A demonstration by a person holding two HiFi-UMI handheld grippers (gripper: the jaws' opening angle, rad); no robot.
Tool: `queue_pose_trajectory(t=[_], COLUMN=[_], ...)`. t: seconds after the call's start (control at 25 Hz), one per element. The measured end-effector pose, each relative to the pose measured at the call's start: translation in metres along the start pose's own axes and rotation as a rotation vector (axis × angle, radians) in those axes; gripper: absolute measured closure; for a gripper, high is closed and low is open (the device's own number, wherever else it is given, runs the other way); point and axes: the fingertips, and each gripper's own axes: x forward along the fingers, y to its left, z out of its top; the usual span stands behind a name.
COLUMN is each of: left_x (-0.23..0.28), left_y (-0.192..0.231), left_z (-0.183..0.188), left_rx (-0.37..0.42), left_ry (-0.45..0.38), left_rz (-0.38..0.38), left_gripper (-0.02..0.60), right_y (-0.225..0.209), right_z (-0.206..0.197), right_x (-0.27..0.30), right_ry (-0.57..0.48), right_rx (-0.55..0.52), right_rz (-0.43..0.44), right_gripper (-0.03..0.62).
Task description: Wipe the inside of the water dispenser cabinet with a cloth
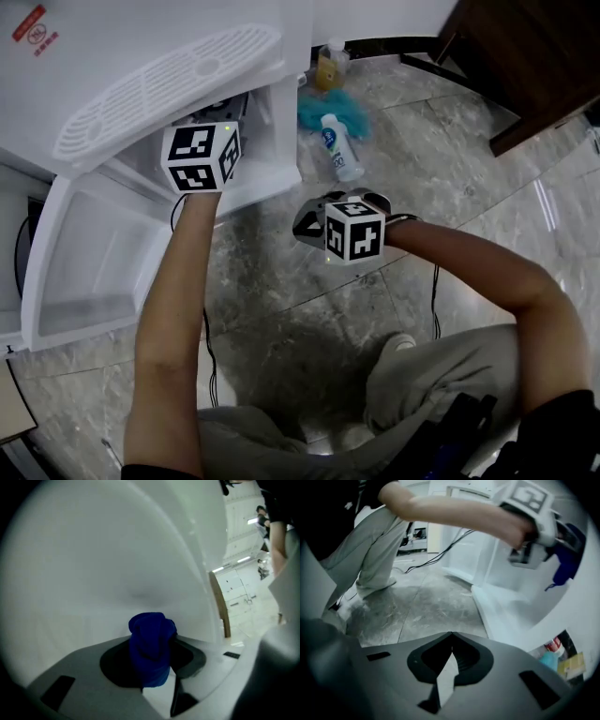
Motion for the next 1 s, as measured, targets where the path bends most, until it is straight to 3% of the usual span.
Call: queue_pose_trajectory(t=[0.2,0.48,0.64,0.76,1.0], left_x=[-0.059,-0.141,-0.185,-0.21,-0.227], left_y=[-0.037,-0.057,-0.056,-0.049,-0.054], left_z=[-0.031,-0.056,-0.064,-0.08,-0.096], left_rx=[0.104,0.185,0.172,0.148,0.161], left_ry=[0.17,0.392,0.433,0.484,0.529], left_rz=[-0.247,-0.472,-0.485,-0.459,-0.482], left_gripper=[0.44,0.44,0.44,0.44,0.44], right_y=[-0.049,-0.093,-0.092,-0.086,-0.085], right_z=[0.011,0.057,0.089,0.105,0.113], right_x=[-0.019,-0.058,-0.072,-0.071,-0.067], right_ry=[-0.112,-0.259,-0.338,-0.342,-0.329], right_rx=[0.205,0.305,0.32,0.28,0.256], right_rz=[-0.122,-0.272,-0.296,-0.292,-0.286], right_gripper=[0.595,0.595,0.595,0.595,0.595])
